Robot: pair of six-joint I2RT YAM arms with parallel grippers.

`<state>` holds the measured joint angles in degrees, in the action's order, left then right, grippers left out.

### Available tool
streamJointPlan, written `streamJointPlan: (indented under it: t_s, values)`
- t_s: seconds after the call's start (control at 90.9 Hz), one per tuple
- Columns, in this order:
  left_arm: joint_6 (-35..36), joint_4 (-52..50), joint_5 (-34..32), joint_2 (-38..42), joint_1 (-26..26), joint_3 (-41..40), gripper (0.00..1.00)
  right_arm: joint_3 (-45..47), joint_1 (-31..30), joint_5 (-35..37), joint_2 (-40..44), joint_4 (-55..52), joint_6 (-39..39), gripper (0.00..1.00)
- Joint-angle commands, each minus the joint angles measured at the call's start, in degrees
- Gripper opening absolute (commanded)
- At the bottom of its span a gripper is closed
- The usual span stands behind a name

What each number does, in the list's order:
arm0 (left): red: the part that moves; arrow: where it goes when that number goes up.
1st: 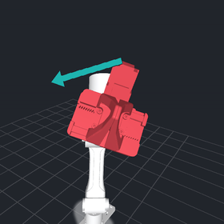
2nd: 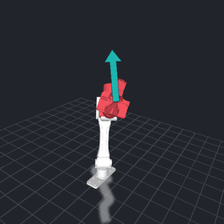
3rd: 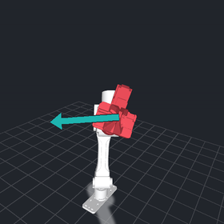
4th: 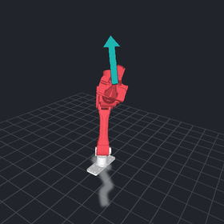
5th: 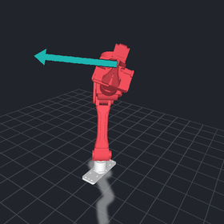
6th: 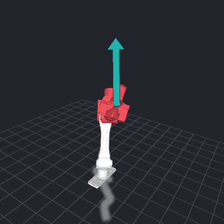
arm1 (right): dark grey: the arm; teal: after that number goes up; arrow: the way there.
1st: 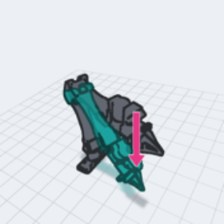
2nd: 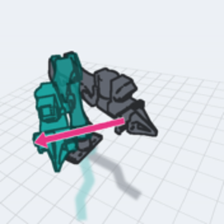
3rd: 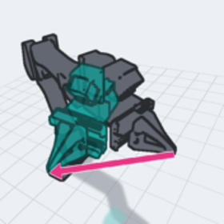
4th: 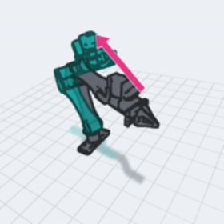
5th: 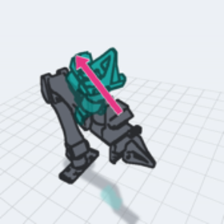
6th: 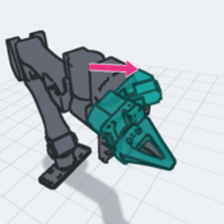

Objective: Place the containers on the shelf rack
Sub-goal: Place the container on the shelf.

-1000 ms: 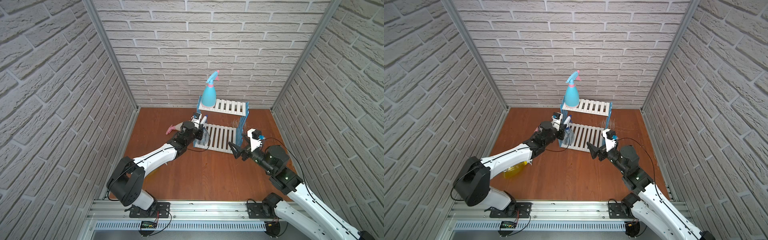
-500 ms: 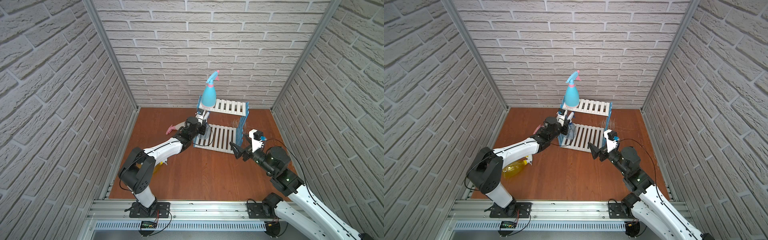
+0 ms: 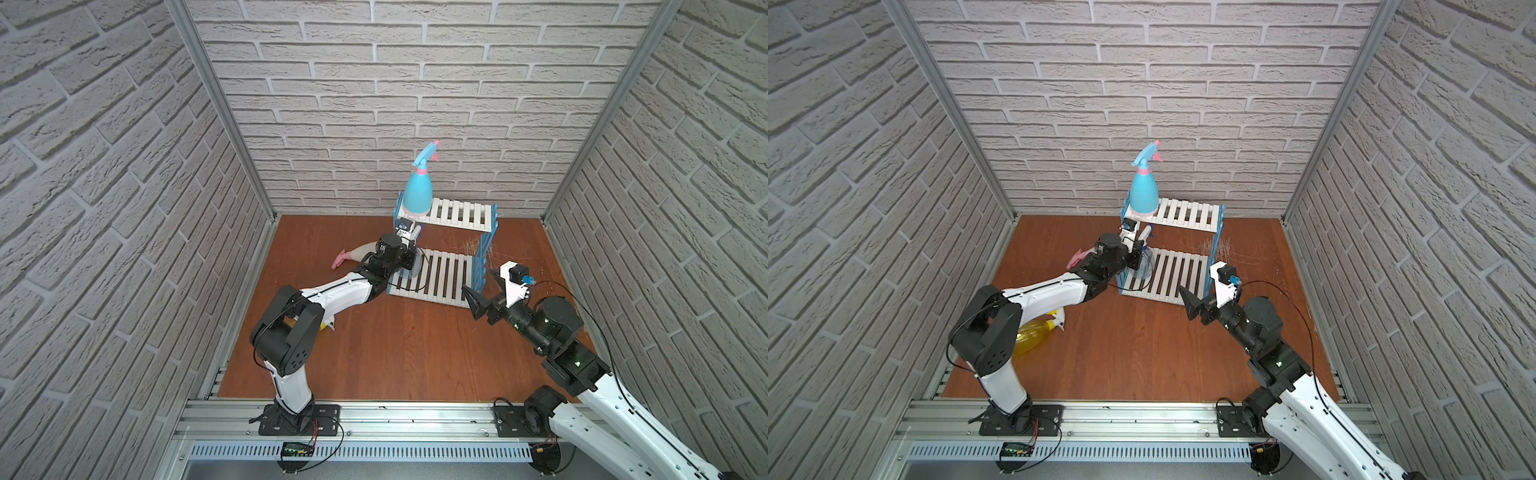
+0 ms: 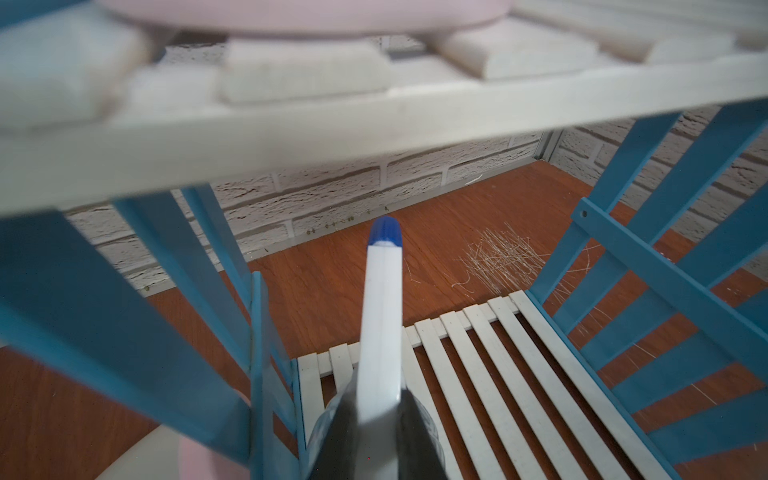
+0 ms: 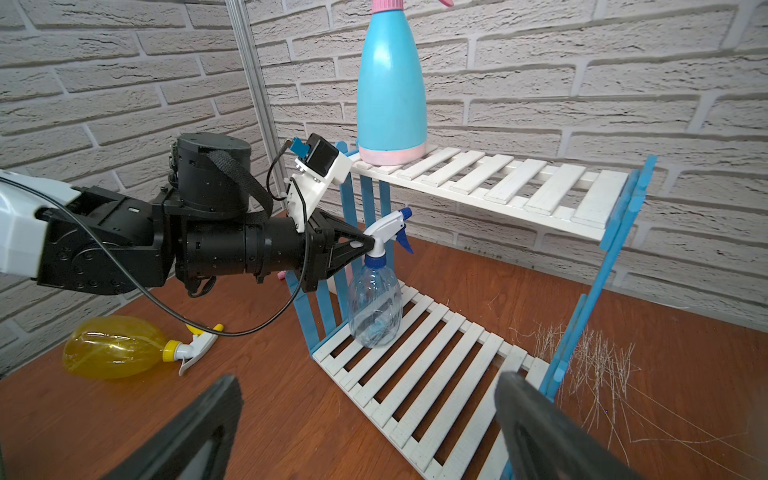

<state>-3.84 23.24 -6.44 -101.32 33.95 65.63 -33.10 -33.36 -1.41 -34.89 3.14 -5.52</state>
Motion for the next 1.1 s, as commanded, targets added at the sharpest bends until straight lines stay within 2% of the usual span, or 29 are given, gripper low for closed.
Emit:
streamJointPlan:
  t_s: [0.0, 0.253, 0.429, 1.089]
  values:
    - [0.8, 4.3, -0.5, -0.9, 0.4, 1.3, 0.0, 0.9, 0.2, 1.2, 0.9, 1.5, 1.1, 0.99]
    - [0.7, 3.8, -0.3, -1.3, 0.3, 0.7, 0.0, 1.2, 0.2, 1.7, 1.2, 1.3, 1.2, 0.99]
    - [0.9, 3.5, -0.6, -0.5, 0.3, 0.1, 0.18, 1.2, 0.2, 1.8, 1.5, 1.3, 1.2, 1.0]
    - [0.6, 2.1, 0.7, 4.4, 0.4, -2.5, 0.53, 1.4, 0.2, 2.0, 1.3, 1.6, 0.8, 1.0]
